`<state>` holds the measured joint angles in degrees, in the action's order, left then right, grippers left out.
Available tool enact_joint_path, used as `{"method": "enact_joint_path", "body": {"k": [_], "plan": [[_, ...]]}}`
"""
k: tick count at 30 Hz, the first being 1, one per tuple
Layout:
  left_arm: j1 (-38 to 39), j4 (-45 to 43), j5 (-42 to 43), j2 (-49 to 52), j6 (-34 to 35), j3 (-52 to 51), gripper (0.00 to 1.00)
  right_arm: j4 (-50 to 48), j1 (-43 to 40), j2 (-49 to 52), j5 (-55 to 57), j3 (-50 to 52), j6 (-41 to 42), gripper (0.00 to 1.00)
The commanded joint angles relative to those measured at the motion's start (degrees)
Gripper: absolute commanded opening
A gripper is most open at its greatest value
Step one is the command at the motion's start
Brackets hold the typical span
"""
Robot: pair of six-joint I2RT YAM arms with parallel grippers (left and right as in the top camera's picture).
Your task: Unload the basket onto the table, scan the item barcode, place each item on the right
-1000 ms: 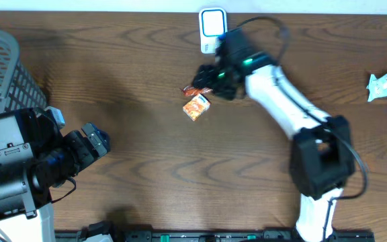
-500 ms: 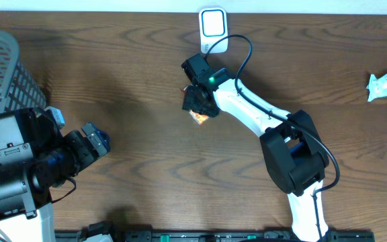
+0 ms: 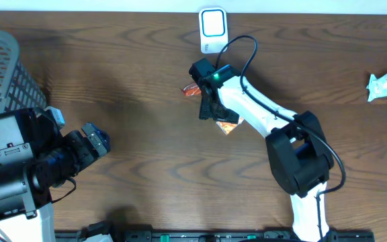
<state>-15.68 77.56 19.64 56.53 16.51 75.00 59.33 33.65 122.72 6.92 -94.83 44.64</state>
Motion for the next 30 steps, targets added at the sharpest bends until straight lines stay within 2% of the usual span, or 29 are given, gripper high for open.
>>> {"method": "enact_joint_path", "body": {"k": [1,8,15,18,20,23,24,25,30], "plan": [[0.0,0.0,0.7,0.0,0.1,0.2,0.98,0.3,-0.2,-3.5,2.1,-1.8,0.7,0.65],[0.0,0.0,0.7,0.0,0.1,0.2,0.98,0.6,-0.3,-1.2,4.2,-1.3,4.7,0.5],[0.0,0.0,0.7,0.0,0.1,0.2,0.98,-0.9,-0.7,2.3,6.5,0.4,8.8,0.48],[0.0,0.0,0.7,0.0,0.1,0.2,0.98,-1.2,-0.9,4.1,6.5,0.5,8.7,0.43],[0.0,0.0,0.7,0.0,0.1,0.2,0.98,-1.3,-0.9,4.8,5.8,0.5,8.7,0.34],[0.0,0.0,0.7,0.0,0.1,0.2,0.98,-1.2,-0.9,4.5,3.0,0.1,4.6,0.19],[0.0,0.0,0.7,0.0,0.1,0.2,0.98,-1.2,-0.9,4.4,2.3,-0.3,3.1,0.04],[0.0,0.0,0.7,0.0,0.1,0.2,0.98,-1.1,-1.0,4.3,0.9,-1.1,1.1,0.01],[0.0,0.0,0.7,0.0,0.1,0.2,0.98,-1.1,-2.1,4.3,-11.6,-5.6,-11.0,0.01]]}}
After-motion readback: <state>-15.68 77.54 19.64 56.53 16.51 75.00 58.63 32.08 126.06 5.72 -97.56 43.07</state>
